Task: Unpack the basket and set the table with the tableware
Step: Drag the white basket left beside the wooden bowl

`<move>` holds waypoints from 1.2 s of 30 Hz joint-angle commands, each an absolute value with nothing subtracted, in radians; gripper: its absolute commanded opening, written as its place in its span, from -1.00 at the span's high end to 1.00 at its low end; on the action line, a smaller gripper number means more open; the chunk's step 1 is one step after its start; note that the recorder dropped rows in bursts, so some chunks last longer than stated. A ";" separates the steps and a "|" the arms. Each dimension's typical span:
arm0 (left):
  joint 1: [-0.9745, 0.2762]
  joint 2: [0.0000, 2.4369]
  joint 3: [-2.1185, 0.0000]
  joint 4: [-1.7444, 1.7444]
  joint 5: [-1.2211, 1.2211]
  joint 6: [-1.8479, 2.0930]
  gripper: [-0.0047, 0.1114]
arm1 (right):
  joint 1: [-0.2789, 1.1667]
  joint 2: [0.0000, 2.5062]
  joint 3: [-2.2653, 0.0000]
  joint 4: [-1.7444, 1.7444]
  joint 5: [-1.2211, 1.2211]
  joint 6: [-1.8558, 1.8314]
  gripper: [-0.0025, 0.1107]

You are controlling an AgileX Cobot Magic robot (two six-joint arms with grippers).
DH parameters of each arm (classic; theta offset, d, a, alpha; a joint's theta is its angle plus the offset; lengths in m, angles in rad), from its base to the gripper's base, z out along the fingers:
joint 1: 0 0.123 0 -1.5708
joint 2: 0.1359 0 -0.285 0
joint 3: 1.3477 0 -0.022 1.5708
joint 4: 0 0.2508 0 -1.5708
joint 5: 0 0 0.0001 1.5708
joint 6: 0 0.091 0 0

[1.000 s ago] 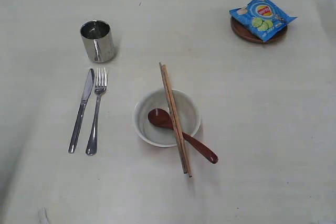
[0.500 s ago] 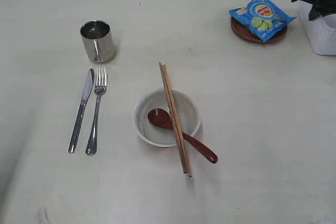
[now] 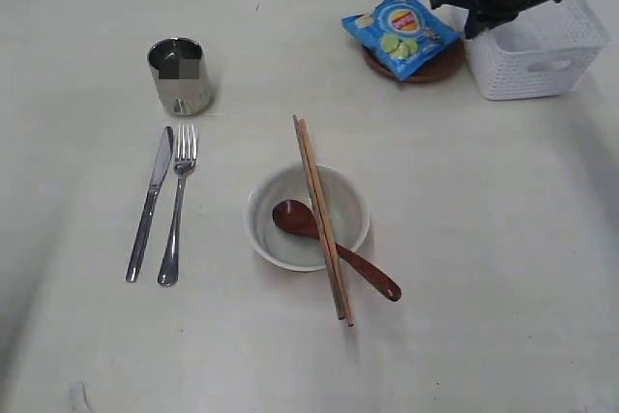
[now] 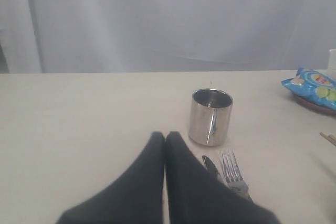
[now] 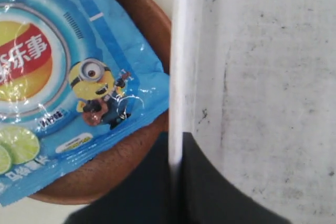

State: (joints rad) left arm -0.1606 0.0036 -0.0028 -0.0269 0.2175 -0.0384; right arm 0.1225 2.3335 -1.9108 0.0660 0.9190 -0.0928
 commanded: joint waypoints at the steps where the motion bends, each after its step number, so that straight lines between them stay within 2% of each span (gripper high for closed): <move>1: -0.162 0.000 0.000 -0.031 0.211 -0.038 0.92 | 0.211 2.361 -1.891 0.167 1.056 -0.075 0.96; 13: -0.162 0.000 0.000 -0.031 0.211 -0.038 0.92 | 0.378 2.331 -1.891 0.176 1.101 0.034 0.96; 23: -0.162 0.000 0.000 -0.031 0.211 -0.038 0.92 | 0.388 2.254 -1.891 0.168 1.142 0.093 0.96; 30: -0.162 0.000 0.000 -0.031 0.211 -0.038 0.92 | 0.382 2.211 -1.891 -0.026 1.107 0.304 0.96; 36: -0.162 0.000 0.000 -0.031 0.211 -0.038 0.92 | 0.375 2.236 -1.891 -0.073 1.075 0.335 0.96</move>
